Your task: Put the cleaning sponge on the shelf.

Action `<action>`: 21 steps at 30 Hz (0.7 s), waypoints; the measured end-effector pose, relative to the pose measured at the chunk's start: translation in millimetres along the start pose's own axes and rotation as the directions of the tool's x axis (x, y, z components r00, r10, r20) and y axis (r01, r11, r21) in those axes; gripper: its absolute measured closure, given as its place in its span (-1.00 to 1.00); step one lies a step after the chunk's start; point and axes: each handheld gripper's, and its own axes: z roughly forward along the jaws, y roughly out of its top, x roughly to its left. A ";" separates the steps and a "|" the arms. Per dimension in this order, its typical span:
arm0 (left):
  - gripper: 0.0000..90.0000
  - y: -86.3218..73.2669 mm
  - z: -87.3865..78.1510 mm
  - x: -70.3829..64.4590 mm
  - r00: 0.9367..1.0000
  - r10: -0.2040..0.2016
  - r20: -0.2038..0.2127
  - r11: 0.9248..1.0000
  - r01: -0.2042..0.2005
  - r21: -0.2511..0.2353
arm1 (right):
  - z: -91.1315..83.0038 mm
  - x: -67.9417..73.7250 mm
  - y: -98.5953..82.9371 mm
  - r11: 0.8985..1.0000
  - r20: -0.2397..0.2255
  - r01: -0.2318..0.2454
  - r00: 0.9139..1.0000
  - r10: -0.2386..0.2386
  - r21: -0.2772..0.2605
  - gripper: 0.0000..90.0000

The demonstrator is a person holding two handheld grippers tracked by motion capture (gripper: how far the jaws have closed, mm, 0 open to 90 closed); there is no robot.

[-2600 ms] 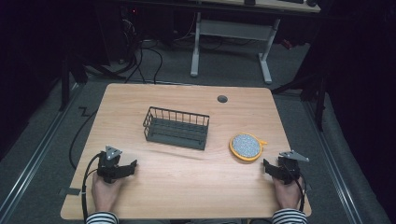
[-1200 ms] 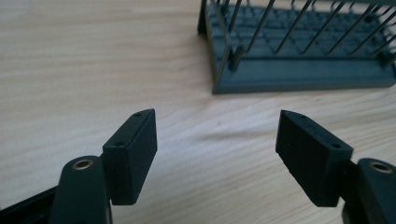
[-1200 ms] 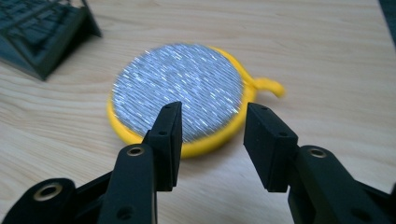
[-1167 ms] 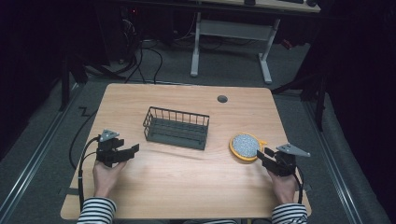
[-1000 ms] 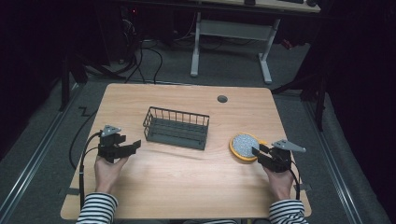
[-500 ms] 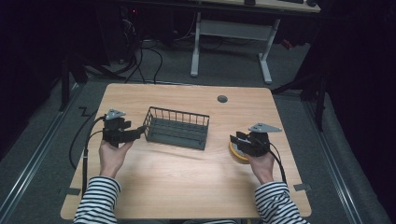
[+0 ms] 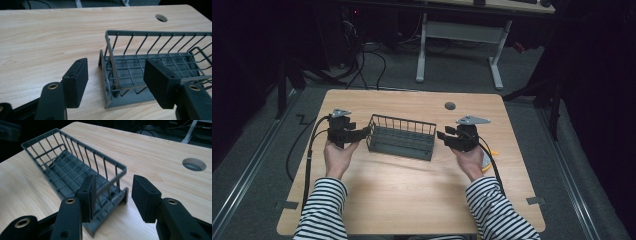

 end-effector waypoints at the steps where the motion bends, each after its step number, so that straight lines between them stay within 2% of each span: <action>1: -0.15 -0.5 2.0 0.2 1.000 -0.001 -0.001 1.000 0.001 0.005 | 2.7 1.0 2.3 1.000 0.004 0.002 1.000 -0.002 -0.002 0.20; 6: -0.07 -1.6 7.2 -2.5 1.000 0.012 0.012 1.000 -0.012 0.011 | 15.9 2.7 10.1 1.000 0.009 -0.010 1.000 0.010 0.012 0.12; 8: -0.03 -2.8 13.0 -1.7 1.000 0.000 0.017 0.999 -0.001 0.034 | 22.0 4.5 13.4 1.000 0.027 -0.010 1.000 0.009 0.022 0.11; 12: 0.07 -3.2 15.9 -1.2 0.999 -0.007 0.041 0.999 0.006 0.035 | 27.9 6.1 15.0 0.999 0.041 -0.017 0.999 0.015 0.039 0.10; 19: 0.43 -3.9 16.5 -2.7 0.997 0.001 0.077 1.000 -0.003 0.030 | 37.2 4.3 11.0 0.996 0.036 -0.002 0.999 -0.001 0.087 0.25; 21: 0.49 -4.1 16.7 -3.0 0.997 0.006 0.075 0.999 -0.008 0.031 | 37.5 3.3 8.4 0.995 0.031 0.004 0.999 -0.007 0.096 0.28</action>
